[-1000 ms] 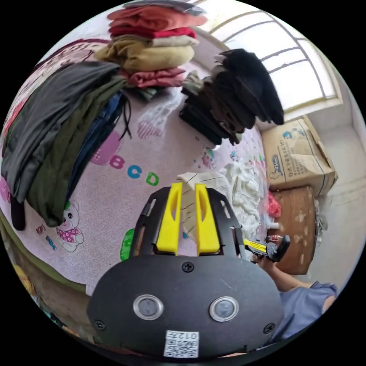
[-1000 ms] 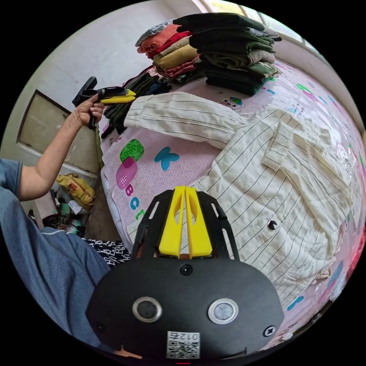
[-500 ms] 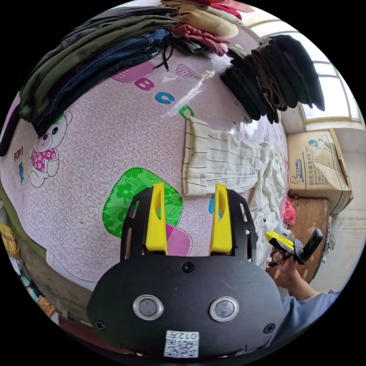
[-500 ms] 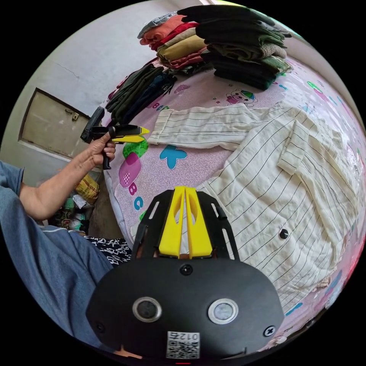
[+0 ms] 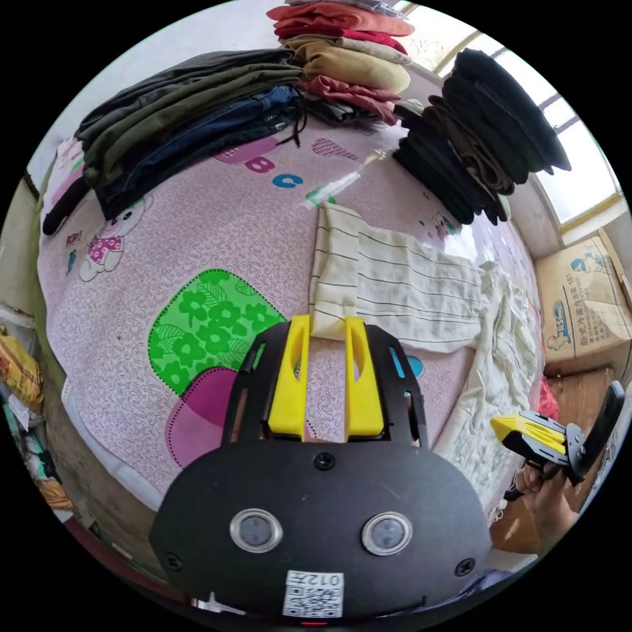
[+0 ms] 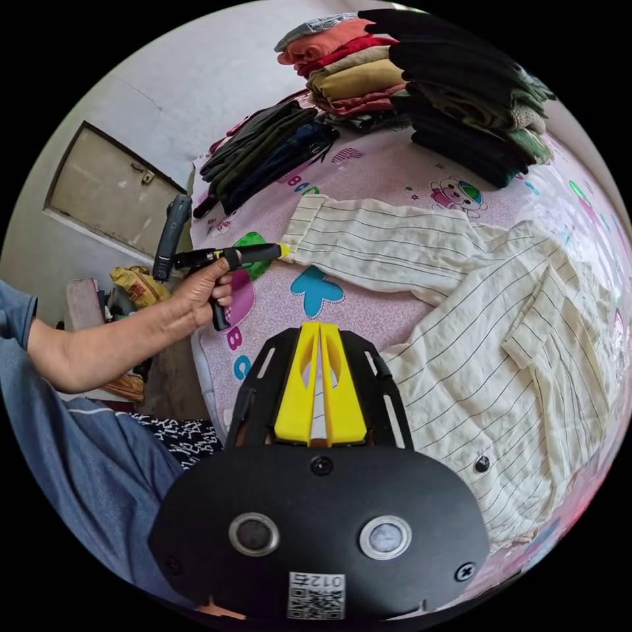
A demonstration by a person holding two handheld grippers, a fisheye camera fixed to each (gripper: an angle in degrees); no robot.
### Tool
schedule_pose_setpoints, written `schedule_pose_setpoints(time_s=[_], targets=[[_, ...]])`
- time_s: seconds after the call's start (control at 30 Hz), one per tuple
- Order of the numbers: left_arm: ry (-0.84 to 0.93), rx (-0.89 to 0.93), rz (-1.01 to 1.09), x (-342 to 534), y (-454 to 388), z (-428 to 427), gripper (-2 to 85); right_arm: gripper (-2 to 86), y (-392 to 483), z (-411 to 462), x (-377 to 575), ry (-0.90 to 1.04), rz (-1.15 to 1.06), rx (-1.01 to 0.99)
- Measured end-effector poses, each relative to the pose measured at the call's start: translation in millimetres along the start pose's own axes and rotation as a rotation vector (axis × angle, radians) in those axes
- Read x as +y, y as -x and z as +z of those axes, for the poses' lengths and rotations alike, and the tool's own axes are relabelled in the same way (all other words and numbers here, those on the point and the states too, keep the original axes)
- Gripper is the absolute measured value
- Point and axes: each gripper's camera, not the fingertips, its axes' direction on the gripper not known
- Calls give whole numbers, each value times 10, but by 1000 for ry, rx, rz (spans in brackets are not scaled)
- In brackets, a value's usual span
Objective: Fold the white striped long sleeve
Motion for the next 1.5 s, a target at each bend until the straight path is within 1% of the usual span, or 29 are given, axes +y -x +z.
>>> schedule_pose_setpoints(time_s=[0.1,0.2,0.27,0.3,0.37,0.47,0.57,0.6,0.67,0.73,0.8,0.93,0.97,1.0,1.07,1.1,1.17,1.2,1.27,1.3,1.37,1.4,1.47,1.5], targets=[[7,25,-80,99,70,80,37,3,50,188,-409,12,-41,-4],[-7,68,-77,219,127,154,17,7,220,466,-1026,33,-97,6],[-21,63,-44,317,93,212,8,16,481,754,-1498,57,-152,76],[-24,60,-37,342,84,229,7,21,553,824,-1589,54,-167,102],[-33,41,-10,436,32,290,4,53,800,1122,-1864,60,-205,203],[-41,-15,46,552,-103,353,2,79,939,1475,-1991,122,-204,240],[-54,-58,113,700,-254,437,1,75,928,1715,-1954,169,-201,308],[-59,-66,124,730,-278,454,1,72,935,1719,-1936,156,-210,336],[-73,-79,148,826,-337,516,1,55,988,1756,-1846,169,-312,412],[-67,-46,119,868,-315,557,1,36,984,1754,-1765,184,-385,457],[-66,-6,92,902,-296,558,1,23,885,1635,-1721,174,-378,427],[-143,93,82,953,-448,282,1,11,258,883,-1658,53,-160,161],[-181,109,100,962,-570,168,1,10,12,587,-1600,-5,-99,53],[-200,116,115,966,-646,114,1,10,-127,438,-1562,-31,-67,-4],[-259,162,193,974,-1018,-60,2,9,-768,-186,-1312,-142,85,-192],[-269,175,219,977,-1128,-90,2,9,-946,-344,-1217,-174,122,-238],[-286,234,322,1017,-1615,-162,2,9,-1693,-956,-719,-307,263,-399],[-291,250,353,1037,-1753,-167,2,9,-1872,-1104,-572,-342,284,-434],[-285,295,478,1148,-2368,-123,2,9,-2537,-1643,72,-461,362,-514],[-280,309,509,1186,-2531,-97,1,9,-2695,-1769,247,-490,376,-525],[-267,345,630,1376,-3204,45,1,9,-3303,-2217,960,-587,431,-540],[-263,356,657,1432,-3371,95,1,9,-3448,-2317,1139,-608,442,-538],[-229,371,760,1662,-4025,359,1,9,-4007,-2628,1818,-663,492,-532],[-215,375,779,1717,-4176,436,1,9,-4145,-2677,1977,-670,504,-539]])
